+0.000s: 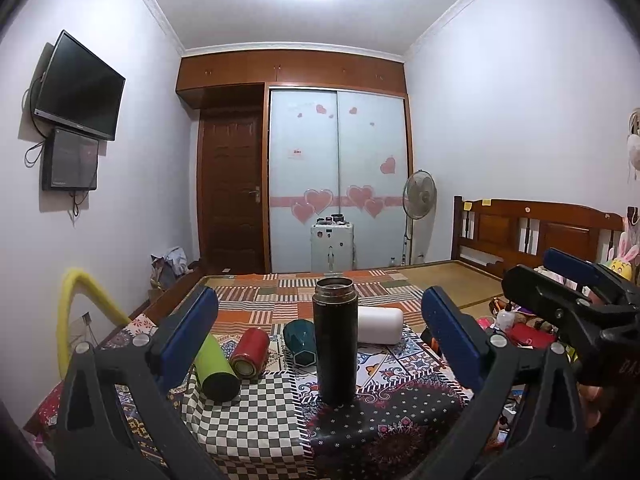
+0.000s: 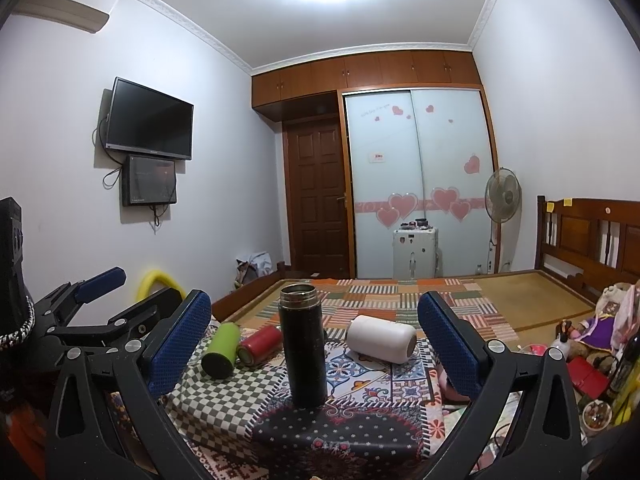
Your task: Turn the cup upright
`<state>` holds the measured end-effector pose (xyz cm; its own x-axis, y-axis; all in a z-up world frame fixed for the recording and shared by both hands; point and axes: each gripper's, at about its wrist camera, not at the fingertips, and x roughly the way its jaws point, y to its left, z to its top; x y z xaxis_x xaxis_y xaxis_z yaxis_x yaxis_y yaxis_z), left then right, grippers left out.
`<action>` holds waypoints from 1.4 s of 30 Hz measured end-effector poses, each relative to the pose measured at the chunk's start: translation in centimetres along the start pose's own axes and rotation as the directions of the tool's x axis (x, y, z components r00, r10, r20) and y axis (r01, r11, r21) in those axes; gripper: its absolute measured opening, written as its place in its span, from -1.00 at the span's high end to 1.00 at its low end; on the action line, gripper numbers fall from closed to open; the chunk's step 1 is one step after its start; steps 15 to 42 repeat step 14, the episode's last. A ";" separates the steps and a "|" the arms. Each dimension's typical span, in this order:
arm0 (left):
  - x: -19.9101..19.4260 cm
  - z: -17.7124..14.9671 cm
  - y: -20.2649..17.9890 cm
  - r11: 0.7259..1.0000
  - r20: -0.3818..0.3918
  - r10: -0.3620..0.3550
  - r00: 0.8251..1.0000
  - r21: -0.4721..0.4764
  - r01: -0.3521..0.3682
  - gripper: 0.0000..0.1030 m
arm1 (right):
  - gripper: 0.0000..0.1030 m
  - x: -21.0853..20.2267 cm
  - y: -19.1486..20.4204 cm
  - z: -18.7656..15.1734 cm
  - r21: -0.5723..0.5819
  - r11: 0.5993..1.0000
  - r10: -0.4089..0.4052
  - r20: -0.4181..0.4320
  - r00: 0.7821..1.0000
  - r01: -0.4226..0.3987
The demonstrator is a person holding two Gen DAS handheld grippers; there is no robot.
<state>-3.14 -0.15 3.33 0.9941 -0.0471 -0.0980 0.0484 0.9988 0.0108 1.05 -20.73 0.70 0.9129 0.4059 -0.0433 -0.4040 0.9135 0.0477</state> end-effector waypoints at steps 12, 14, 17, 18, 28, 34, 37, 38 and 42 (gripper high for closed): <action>0.1 -0.1 -0.1 1.000 -0.003 0.005 1.000 -0.005 -0.005 -1.00 | -1.00 0.1 0.2 0.0 -0.003 1.000 0.001 0.002 1.000 -0.001; 0.1 -0.1 -0.2 1.000 -0.004 0.005 1.000 -0.004 -0.005 -1.00 | -1.00 0.1 0.2 0.0 -0.002 1.000 0.002 0.002 1.000 -0.002; 0.1 -0.1 -0.2 1.000 -0.004 0.005 1.000 -0.004 -0.005 -1.00 | -1.00 0.1 0.2 0.0 -0.002 1.000 0.002 0.002 1.000 -0.002; 0.1 -0.1 -0.2 1.000 -0.004 0.005 1.000 -0.004 -0.005 -1.00 | -1.00 0.1 0.2 0.0 -0.002 1.000 0.002 0.002 1.000 -0.002; 0.1 -0.1 -0.2 1.000 -0.004 0.005 1.000 -0.004 -0.005 -1.00 | -1.00 0.1 0.2 0.0 -0.002 1.000 0.002 0.002 1.000 -0.002; 0.1 -0.1 -0.2 1.000 -0.004 0.005 1.000 -0.004 -0.005 -1.00 | -1.00 0.1 0.2 0.0 -0.002 1.000 0.002 0.002 1.000 -0.002; 0.1 -0.1 -0.2 1.000 -0.004 0.005 1.000 -0.004 -0.005 -1.00 | -1.00 0.1 0.2 0.0 -0.002 1.000 0.002 0.002 1.000 -0.002; 0.1 -0.1 -0.2 1.000 -0.004 0.005 1.000 -0.004 -0.005 -1.00 | -1.00 0.1 0.2 0.0 -0.002 1.000 0.002 0.002 1.000 -0.002; 0.1 -0.1 -0.2 1.000 -0.004 0.005 1.000 -0.004 -0.005 -1.00 | -1.00 0.1 0.2 0.0 -0.002 1.000 0.002 0.002 1.000 -0.002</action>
